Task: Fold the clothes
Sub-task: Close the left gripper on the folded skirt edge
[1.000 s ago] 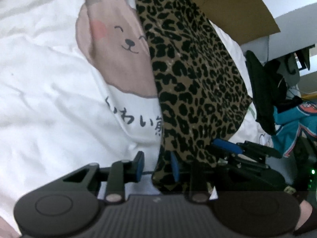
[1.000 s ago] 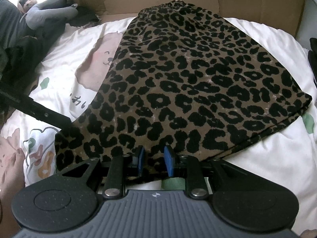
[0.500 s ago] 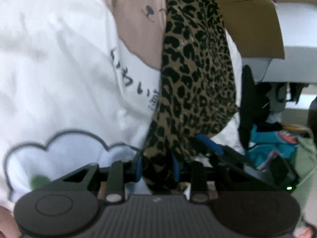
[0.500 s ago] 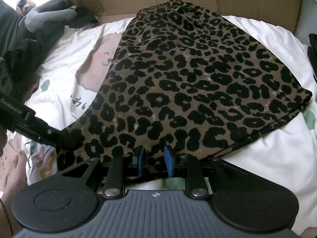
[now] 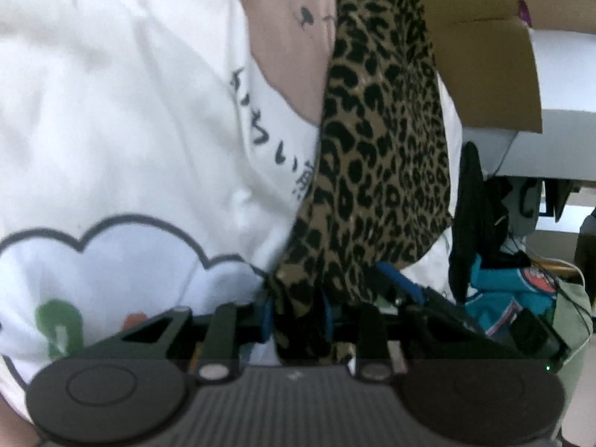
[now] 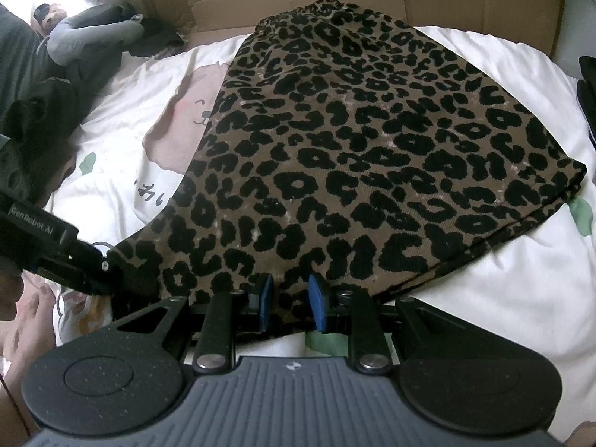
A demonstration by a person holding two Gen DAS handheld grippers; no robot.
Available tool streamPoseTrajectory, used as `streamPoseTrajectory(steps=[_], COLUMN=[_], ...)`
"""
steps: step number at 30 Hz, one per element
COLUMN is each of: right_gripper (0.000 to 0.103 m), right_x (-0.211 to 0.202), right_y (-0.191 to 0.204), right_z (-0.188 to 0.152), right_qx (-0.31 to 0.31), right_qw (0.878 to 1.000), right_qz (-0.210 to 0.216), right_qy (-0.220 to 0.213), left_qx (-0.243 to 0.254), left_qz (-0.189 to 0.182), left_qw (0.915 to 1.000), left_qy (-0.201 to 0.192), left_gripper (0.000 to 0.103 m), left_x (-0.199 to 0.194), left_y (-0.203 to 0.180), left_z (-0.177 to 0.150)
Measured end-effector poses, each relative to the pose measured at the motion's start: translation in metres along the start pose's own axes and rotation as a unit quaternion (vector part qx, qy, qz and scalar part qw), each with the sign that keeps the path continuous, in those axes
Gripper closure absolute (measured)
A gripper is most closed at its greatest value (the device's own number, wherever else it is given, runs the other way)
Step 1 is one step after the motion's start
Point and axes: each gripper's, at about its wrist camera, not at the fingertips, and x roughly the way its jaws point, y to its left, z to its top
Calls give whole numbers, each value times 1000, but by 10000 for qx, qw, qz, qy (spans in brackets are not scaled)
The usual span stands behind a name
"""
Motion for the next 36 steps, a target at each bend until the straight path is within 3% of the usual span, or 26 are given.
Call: streamPoseTrajectory(steps=[7,14,21,25,27,36], right_gripper=[74,74,74,75,75,74], right_x=[0,0,0,-1,-4,-18], right_y=[-1,-1,-1,-3,-5,-37], right_z=[0,-1,-1,-2,-1,10], right_qx=[24,40,55,117,161,451], right_qw=[10000,10000,10000,9999,9998,9971], right_qz=[32,34,39,50,61,-359], right_qy=[-12,-26,-27,-52,-118,-495], left_qx=[431,183,-207,-239,-255,-94], left_qz=[14,-389,-526,-415,-359,-158], left_qw=[9990,9980,9971,9977,9980,9990], left_qy=[-156,456,500,472,458,406], left_gripper=[76,72,73,81,93,98], left_x=[0,6,7,7,7,-4], left_y=[-5,3,7,9,10,7], left_z=[7,-6,-12,-13,-13,-9])
